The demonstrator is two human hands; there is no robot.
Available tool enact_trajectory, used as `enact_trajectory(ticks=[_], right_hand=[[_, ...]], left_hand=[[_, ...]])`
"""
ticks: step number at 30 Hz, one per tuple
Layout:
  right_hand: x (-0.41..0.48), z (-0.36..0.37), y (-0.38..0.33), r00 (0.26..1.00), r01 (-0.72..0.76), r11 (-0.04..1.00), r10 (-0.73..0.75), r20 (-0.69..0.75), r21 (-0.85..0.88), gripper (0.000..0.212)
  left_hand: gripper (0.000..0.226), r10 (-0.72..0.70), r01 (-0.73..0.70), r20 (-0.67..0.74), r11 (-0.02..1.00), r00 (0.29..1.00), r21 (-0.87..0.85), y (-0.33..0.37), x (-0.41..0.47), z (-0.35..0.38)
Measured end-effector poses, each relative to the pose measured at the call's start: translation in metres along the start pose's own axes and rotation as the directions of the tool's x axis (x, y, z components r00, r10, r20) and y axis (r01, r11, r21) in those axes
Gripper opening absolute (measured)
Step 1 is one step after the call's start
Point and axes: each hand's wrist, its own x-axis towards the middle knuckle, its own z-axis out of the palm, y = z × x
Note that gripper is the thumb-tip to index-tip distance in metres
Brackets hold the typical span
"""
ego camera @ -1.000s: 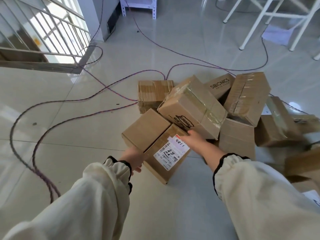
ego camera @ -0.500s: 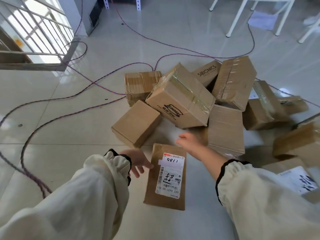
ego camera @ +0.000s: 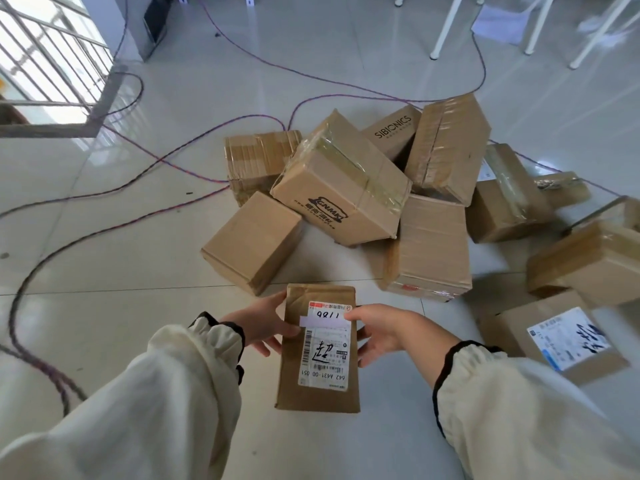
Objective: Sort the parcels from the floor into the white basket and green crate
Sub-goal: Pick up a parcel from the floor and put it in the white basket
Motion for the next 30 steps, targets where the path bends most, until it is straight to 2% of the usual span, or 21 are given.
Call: enact_trajectory(ticks=[6, 10, 14, 17, 22, 30], right_hand=[[0.008, 0.004, 0.003, 0.998, 0.067, 0.995, -0.067, 0.007, -0.08, 0.033], [-0.009, 0.004, -0.004, 0.995, 0.096, 0.994, -0.097, -0.009, -0.044, 0.029], [-0.062, 0.005, -0.02, 0.99, 0.138, 0.99, -0.138, 0.005, 0.012, 0.02], [-0.126, 0.004, -0.032, 0.99, 0.135, 0.987, -0.138, 0.032, 0.089, 0.013], [-0.264, 0.0, -0.057, 0.975, 0.196, 0.97, -0.208, 0.077, 0.144, 0.02], [-0.518, -0.007, -0.099, 0.956, 0.277, 0.94, -0.29, 0.037, 0.202, 0.02]], left_hand=[[0.083, -0.005, 0.005, -0.005, 1.0, 1.0, -0.011, -0.004, 0.006, 0.0], [0.084, 0.013, -0.013, -0.017, 1.0, 1.0, -0.01, 0.009, -0.012, -0.005], [0.087, 0.021, -0.022, -0.036, 1.0, 0.999, -0.014, 0.041, -0.056, -0.023], [0.091, 0.004, -0.004, -0.055, 1.0, 0.999, -0.005, 0.079, -0.105, -0.034], [0.095, 0.018, -0.015, -0.075, 0.999, 0.997, 0.033, 0.162, -0.215, -0.056], [0.09, 0.113, -0.107, -0.025, 0.98, 0.993, 0.166, 0.322, -0.43, -0.079]])
